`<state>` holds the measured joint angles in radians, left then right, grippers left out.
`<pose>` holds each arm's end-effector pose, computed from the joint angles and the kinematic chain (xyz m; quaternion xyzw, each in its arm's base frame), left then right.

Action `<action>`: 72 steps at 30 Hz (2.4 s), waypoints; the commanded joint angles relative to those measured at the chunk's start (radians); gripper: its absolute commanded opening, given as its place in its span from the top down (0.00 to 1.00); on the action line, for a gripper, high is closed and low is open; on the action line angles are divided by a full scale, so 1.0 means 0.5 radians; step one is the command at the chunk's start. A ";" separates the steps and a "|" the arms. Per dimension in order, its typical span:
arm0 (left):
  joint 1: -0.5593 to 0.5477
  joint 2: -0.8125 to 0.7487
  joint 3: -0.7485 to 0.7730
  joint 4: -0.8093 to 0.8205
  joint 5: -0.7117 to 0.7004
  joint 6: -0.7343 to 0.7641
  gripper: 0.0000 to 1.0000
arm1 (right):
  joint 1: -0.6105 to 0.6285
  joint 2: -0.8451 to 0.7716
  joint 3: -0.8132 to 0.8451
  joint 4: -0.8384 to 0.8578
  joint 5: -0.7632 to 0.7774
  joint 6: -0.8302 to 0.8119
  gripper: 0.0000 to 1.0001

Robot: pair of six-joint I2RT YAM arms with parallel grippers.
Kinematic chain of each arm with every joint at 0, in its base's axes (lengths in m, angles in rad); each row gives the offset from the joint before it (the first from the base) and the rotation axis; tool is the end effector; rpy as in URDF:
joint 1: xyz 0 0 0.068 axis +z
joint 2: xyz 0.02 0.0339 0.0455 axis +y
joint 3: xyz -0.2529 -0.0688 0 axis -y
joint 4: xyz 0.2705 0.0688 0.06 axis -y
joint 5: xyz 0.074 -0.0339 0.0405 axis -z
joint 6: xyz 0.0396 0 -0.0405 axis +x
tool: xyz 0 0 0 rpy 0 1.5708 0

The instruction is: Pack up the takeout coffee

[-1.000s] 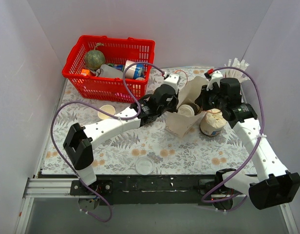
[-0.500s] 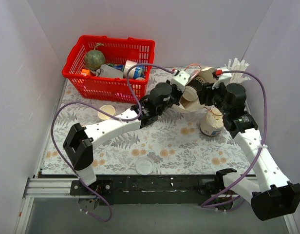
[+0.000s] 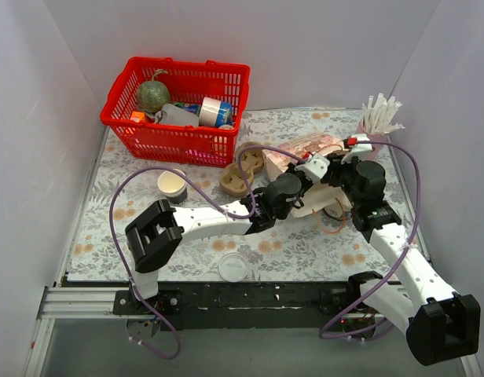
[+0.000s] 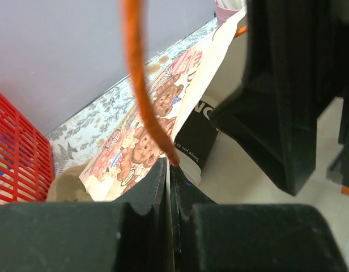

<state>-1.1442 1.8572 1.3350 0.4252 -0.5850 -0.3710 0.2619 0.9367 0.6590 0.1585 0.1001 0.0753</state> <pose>0.2112 -0.4119 0.2628 0.0879 0.7298 -0.2870 0.6142 0.2515 0.0633 0.2873 -0.0365 0.7469 0.0743 0.6598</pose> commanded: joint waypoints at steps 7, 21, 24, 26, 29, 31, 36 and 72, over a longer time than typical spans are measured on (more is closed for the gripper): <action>0.030 -0.061 0.388 -0.586 0.044 -0.586 1.00 | -0.008 -0.048 -0.155 0.106 -0.491 0.058 0.39; 0.033 -0.070 0.453 -0.887 0.206 -0.743 1.00 | 0.007 0.072 -0.223 0.180 -0.329 -0.126 0.30; 0.030 -0.073 0.472 -0.890 0.274 -0.758 1.00 | 0.007 0.179 -0.162 0.122 -0.381 -0.142 0.28; 0.030 -0.070 0.496 -0.893 0.326 -0.783 1.00 | 0.031 0.256 -0.140 0.122 -0.443 -0.236 0.26; 0.030 -0.067 0.496 -0.899 0.412 -0.835 1.00 | 0.050 0.308 -0.158 0.201 -0.406 -0.267 0.24; 0.033 -0.064 0.487 -0.899 0.473 -0.878 1.00 | 0.053 0.338 -0.183 0.312 -0.491 -0.292 0.23; 0.043 -0.064 0.478 -0.970 0.636 -1.092 1.00 | 0.111 0.403 -0.315 0.689 -0.593 -0.463 0.17; 0.116 -0.251 0.340 -1.185 0.636 -1.903 1.00 | 0.470 0.973 -0.328 1.274 0.149 -0.255 0.27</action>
<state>-1.0290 1.8061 1.5192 -0.1650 -0.3874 -1.2739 0.4931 1.3666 0.4099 0.8825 0.0185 -0.0826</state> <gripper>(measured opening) 0.013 0.738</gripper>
